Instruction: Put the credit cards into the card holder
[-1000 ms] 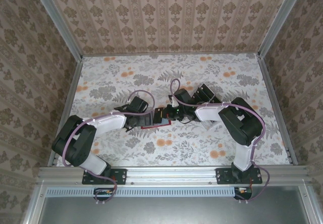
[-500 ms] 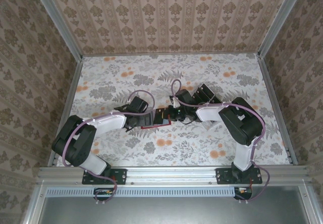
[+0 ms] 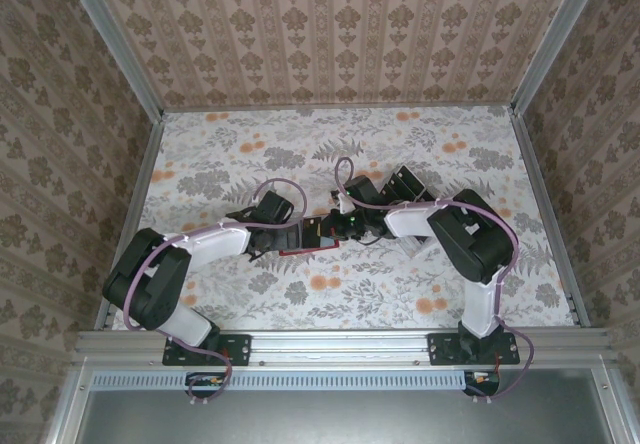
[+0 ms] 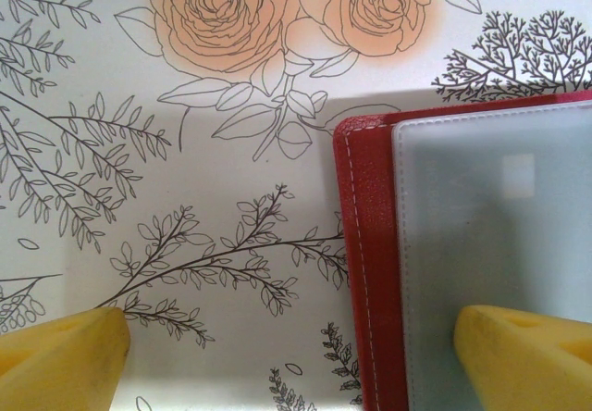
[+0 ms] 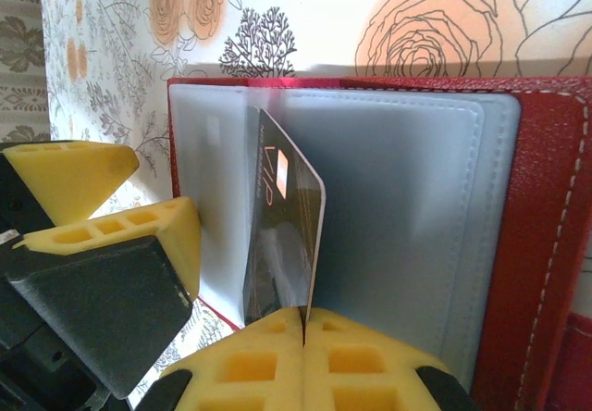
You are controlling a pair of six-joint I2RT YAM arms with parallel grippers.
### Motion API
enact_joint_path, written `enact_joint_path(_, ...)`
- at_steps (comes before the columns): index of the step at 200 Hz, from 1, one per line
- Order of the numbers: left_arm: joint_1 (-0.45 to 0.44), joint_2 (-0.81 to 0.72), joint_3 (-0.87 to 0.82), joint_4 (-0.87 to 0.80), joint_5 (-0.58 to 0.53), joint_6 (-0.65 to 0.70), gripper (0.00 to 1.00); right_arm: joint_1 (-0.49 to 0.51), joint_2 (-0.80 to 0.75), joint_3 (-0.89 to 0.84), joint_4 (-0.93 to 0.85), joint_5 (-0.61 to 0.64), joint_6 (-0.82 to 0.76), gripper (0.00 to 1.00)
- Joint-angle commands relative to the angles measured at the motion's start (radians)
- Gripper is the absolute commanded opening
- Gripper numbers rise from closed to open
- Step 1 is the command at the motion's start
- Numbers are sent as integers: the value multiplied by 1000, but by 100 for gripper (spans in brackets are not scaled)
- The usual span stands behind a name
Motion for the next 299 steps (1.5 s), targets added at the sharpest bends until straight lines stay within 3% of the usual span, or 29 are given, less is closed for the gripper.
enact_joint_path(1, 6, 17, -27, -59, -8, -2, 100, -2, 38, 26, -57, -17, -28, 0)
enact_joint_path(172, 6, 17, -26, -57, -6, 0, 100, -46, 113, 136, -227, -117, -122, 0)
enact_joint_path(299, 6, 22, -28, -48, 0, -3, 100, -24, 174, 222, -268, -139, -119, 0)
